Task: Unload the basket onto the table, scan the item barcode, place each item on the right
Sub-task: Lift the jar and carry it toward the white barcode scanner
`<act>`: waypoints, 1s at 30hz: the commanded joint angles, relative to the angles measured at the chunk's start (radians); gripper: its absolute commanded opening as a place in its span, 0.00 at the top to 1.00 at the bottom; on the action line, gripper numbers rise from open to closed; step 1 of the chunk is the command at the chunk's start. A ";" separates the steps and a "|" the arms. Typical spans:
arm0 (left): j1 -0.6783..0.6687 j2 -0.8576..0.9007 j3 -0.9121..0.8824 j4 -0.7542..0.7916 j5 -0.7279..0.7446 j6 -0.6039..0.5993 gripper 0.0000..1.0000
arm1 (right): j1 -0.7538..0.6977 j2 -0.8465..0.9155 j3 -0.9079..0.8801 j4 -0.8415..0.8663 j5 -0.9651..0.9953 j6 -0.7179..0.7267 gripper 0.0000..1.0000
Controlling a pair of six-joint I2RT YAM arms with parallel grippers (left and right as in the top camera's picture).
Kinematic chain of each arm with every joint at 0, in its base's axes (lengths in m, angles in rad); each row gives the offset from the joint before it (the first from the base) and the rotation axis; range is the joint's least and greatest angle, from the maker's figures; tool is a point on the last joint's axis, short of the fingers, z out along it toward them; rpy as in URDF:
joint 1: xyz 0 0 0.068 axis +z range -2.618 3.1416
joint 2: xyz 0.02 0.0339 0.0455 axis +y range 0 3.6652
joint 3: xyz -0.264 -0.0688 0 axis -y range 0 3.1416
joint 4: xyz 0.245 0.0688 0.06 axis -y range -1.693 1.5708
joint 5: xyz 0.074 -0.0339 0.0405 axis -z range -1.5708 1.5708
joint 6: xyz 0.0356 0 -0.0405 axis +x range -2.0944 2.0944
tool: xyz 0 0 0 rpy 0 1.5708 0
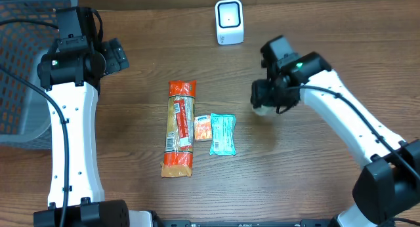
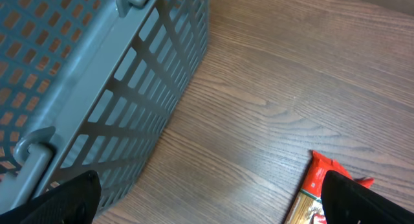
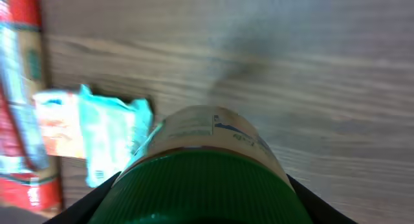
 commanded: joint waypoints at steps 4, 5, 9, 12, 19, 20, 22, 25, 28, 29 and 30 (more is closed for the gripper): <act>-0.001 -0.014 0.019 0.001 -0.013 0.009 0.00 | -0.006 -0.029 0.290 -0.114 -0.039 -0.049 0.62; -0.001 -0.014 0.019 0.001 -0.013 0.009 0.00 | -0.006 -0.027 0.322 -0.134 -0.039 -0.049 0.62; -0.001 -0.014 0.019 0.001 -0.013 0.009 0.00 | -0.007 0.000 0.451 -0.211 -0.040 -0.053 0.61; -0.001 -0.014 0.019 0.001 -0.013 0.009 0.00 | -0.007 0.030 0.539 -0.259 -0.049 -0.078 0.60; -0.001 -0.014 0.019 0.001 -0.013 0.009 0.00 | -0.007 0.062 0.572 -0.194 -0.053 -0.101 0.62; -0.001 -0.014 0.019 0.001 -0.013 0.009 0.00 | -0.007 0.069 0.571 -0.180 -0.053 -0.101 0.62; -0.001 -0.014 0.019 0.001 -0.013 0.009 0.00 | -0.007 0.090 0.570 -0.150 -0.053 -0.101 0.62; -0.001 -0.014 0.019 0.001 -0.013 0.009 0.00 | -0.007 0.137 0.569 -0.093 -0.053 -0.103 0.64; -0.001 -0.014 0.019 0.001 -0.013 0.009 0.00 | -0.006 0.189 0.569 0.003 -0.045 -0.153 0.65; -0.001 -0.014 0.019 0.001 -0.013 0.009 0.00 | -0.006 0.198 0.569 0.026 -0.036 -0.159 0.65; -0.001 -0.014 0.019 0.001 -0.013 0.009 0.00 | -0.006 0.211 0.569 0.057 -0.018 -0.158 0.65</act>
